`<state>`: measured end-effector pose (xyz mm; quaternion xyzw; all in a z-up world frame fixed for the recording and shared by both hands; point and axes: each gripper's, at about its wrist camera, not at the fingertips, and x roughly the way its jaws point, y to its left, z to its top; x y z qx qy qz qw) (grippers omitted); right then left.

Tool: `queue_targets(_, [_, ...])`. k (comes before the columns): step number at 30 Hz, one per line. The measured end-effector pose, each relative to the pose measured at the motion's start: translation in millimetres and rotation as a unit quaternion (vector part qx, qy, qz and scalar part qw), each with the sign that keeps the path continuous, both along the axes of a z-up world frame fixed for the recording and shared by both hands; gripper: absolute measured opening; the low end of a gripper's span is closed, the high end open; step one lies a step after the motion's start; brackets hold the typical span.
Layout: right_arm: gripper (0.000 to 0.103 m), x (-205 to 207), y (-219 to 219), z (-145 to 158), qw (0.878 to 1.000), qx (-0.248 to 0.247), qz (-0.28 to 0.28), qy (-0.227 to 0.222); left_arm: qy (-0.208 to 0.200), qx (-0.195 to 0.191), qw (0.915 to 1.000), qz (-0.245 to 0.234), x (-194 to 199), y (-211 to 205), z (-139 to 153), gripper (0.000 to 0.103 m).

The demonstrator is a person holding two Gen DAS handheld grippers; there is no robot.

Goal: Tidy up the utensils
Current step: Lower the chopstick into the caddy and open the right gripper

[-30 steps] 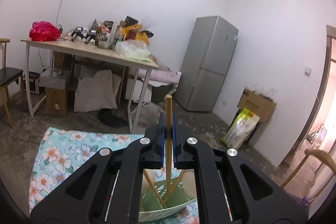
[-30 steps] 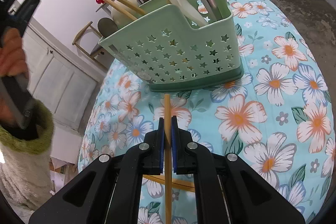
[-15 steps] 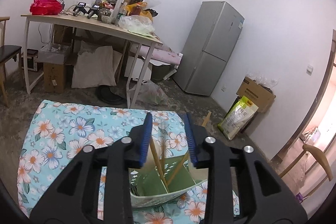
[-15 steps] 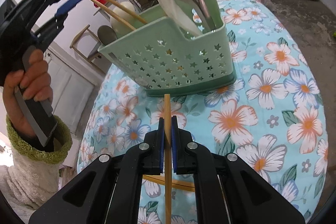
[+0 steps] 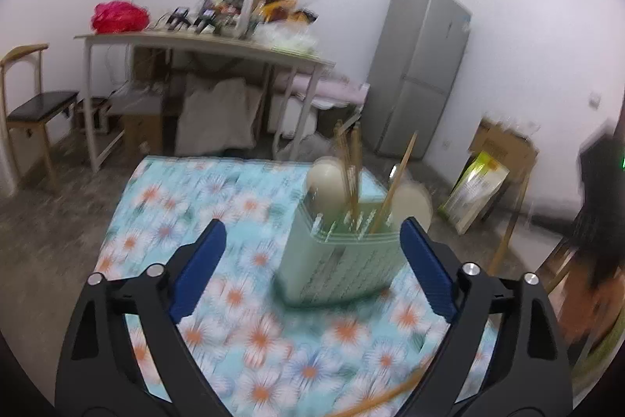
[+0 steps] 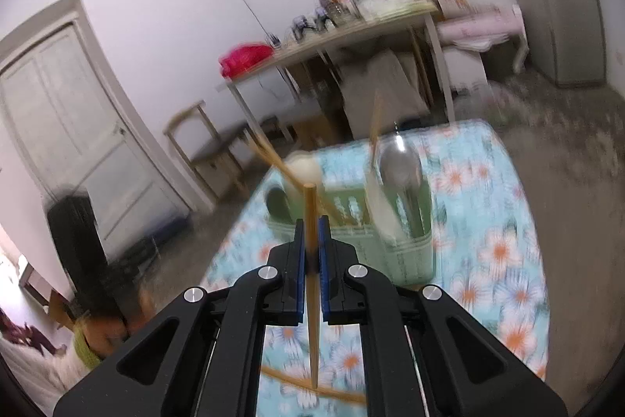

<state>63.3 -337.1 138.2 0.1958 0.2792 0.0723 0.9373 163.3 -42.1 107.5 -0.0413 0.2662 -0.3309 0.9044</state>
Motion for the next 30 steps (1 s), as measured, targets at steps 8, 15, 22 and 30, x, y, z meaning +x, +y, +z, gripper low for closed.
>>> queue_targets(8, [0.006,17.5,1.8,87.1,0.992,-0.043,0.012,-0.121,0.035,0.040,0.9971,0.055,-21.3,37.6,-38.4,0.090])
queue_targets(15, [0.006,53.4,21.9,103.7,0.977,-0.133,-0.028,-0.162,0.052,0.088,0.9934,0.053,-36.3,27.4,-62.3,0.093])
queue_targets(22, [0.006,98.6,40.8,47.9,0.976,-0.191,-0.027,-0.099,0.053,0.132,0.9896,0.025,-45.0,6.9,-83.6,0.093])
queue_targets(30, [0.019,113.4,39.6,18.8,0.984,-0.176,-0.003,-0.033,0.061,0.162,0.9848,-0.006,-52.4,-12.3,-102.1,0.093])
